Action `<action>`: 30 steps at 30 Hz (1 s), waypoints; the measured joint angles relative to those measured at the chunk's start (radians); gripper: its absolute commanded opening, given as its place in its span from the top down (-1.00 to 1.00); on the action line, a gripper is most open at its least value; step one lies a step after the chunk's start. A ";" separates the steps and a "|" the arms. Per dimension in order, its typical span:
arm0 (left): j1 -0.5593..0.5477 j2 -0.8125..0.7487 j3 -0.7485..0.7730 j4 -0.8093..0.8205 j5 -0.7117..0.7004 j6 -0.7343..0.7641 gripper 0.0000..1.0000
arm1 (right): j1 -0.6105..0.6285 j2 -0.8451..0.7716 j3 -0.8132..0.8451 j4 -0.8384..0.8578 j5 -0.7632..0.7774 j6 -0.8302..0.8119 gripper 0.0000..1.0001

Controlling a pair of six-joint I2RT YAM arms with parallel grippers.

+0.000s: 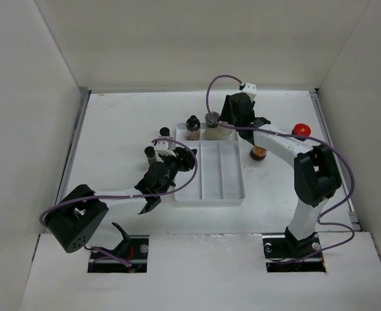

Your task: Organize the condiment bottles

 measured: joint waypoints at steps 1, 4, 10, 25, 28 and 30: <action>0.000 0.000 0.000 0.001 0.000 0.000 0.09 | 0.000 0.003 -0.005 0.005 0.000 0.000 -0.10; 0.000 0.000 0.000 0.003 0.000 0.000 0.09 | 0.000 0.016 -0.024 0.016 0.000 0.003 -0.14; 0.002 0.006 0.000 0.003 0.000 0.000 -0.04 | 0.000 0.029 -0.063 0.032 0.001 0.003 -0.55; 0.009 -0.047 0.038 -0.134 -0.056 -0.003 -0.19 | 0.020 -0.307 -0.247 0.129 -0.011 0.000 0.00; 0.029 -0.094 0.095 -0.240 -0.099 -0.008 -0.19 | 0.020 -0.433 -0.371 0.175 -0.012 0.011 0.53; 0.046 -0.119 0.135 -0.308 -0.128 -0.014 -0.19 | 0.023 -0.489 -0.443 0.191 -0.016 0.023 0.60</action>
